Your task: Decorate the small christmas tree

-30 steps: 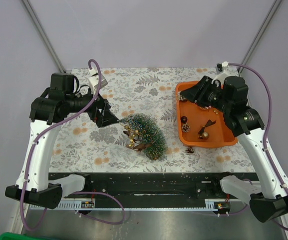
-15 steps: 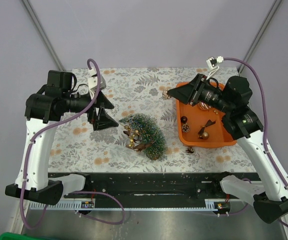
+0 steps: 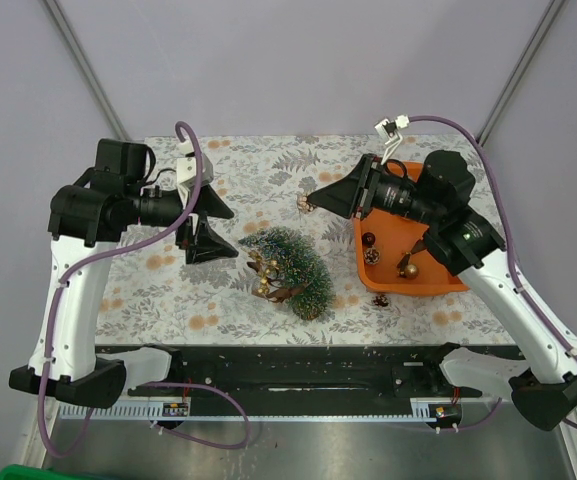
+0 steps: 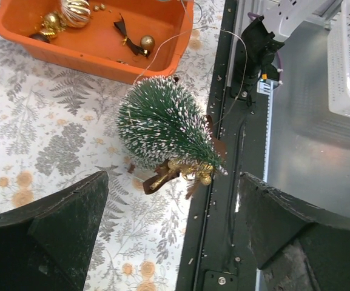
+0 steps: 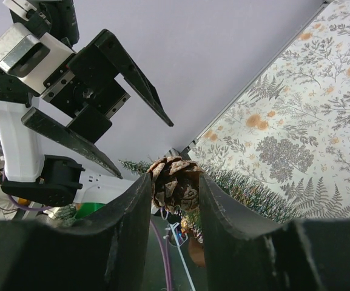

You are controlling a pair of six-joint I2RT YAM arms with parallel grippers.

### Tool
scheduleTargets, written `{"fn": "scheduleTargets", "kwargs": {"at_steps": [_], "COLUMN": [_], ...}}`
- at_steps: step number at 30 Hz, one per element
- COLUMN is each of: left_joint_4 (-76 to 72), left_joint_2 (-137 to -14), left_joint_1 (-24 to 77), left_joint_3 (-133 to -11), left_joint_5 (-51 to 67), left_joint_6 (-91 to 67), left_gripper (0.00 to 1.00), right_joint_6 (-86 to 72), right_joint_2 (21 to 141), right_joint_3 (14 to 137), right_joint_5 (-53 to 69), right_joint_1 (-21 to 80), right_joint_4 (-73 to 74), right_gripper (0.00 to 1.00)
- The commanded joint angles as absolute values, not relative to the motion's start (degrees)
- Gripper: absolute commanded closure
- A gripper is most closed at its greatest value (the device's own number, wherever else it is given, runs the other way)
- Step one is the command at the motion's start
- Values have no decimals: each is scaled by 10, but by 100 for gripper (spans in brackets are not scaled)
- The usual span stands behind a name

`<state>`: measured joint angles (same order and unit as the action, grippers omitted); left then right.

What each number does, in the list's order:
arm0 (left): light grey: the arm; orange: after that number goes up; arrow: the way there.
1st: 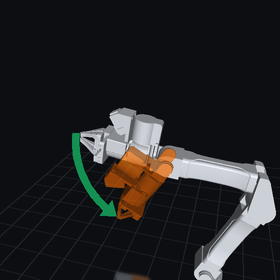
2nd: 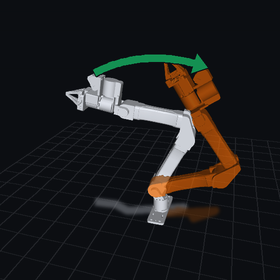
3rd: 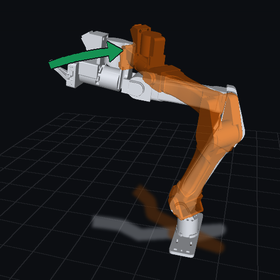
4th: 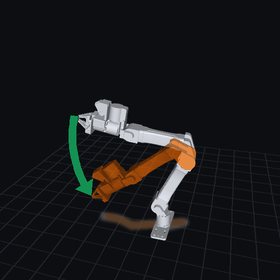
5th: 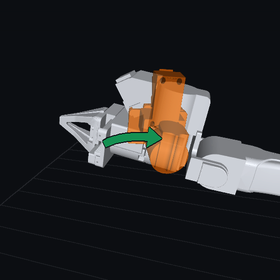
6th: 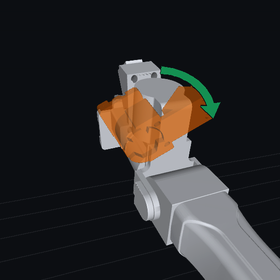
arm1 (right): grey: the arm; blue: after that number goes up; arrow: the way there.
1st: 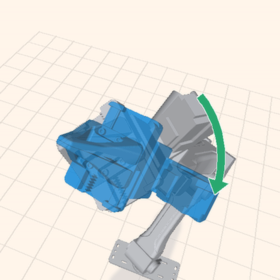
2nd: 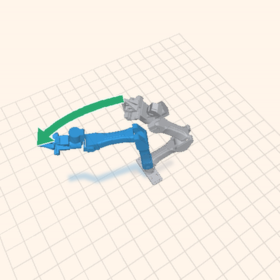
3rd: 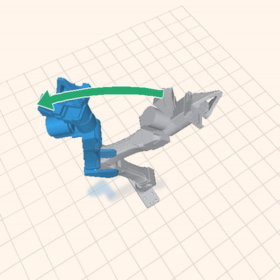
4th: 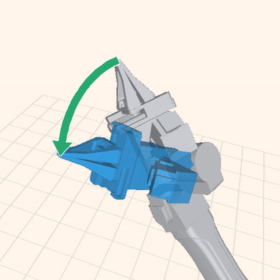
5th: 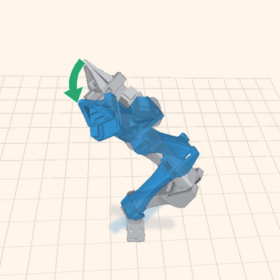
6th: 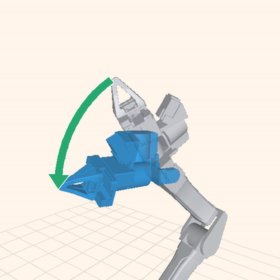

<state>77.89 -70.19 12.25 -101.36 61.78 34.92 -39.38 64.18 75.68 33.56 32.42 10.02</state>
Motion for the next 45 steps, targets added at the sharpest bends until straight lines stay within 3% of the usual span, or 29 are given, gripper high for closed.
{"fn": "scheduleTargets", "kwargs": {"at_steps": [1, 9, 18, 21, 23, 28, 30, 34, 45], "left_joint_4": [775, 770, 768, 773, 779, 773, 763, 741, 722], "left_joint_2": [-700, -696, -679, -681, -683, -686, -685, -680, -681], "left_joint_1": [131, 157, 156, 156, 153, 121, 102, 77, 42], "left_joint_3": [-1005, -984, -972, -987, -1003, -1039, -1044, -1033, -1015], "left_joint_5": [645, 612, 579, 577, 575, 581, 573, 560, 555], "left_joint_6": [312, 312, 315, 316, 315, 290, 280, 266, 250], "left_gripper": [10, 17, 12, 2, 1, 1, 1, 1, 1], "right_joint_6": [-390, -391, -338, -303, -280, -251, -276, -323, -323], "right_joint_2": [648, 661, 660, 645, 639, 650, 668, 732, 937], "right_joint_3": [781, 778, 819, 829, 840, 878, 879, 813, 714], "right_joint_5": [324, 322, 267, 199, 151, -54, -83, -44, -34], "right_joint_1": [339, 364, 374, 374, 374, 356, 294, 163, 153], "right_joint_4": [73, 62, 136, 184, 215, 316, 351, 373, 339], "right_gripper": [68, 69, 69, 67, 66, 47, 34, 27, 20]}}
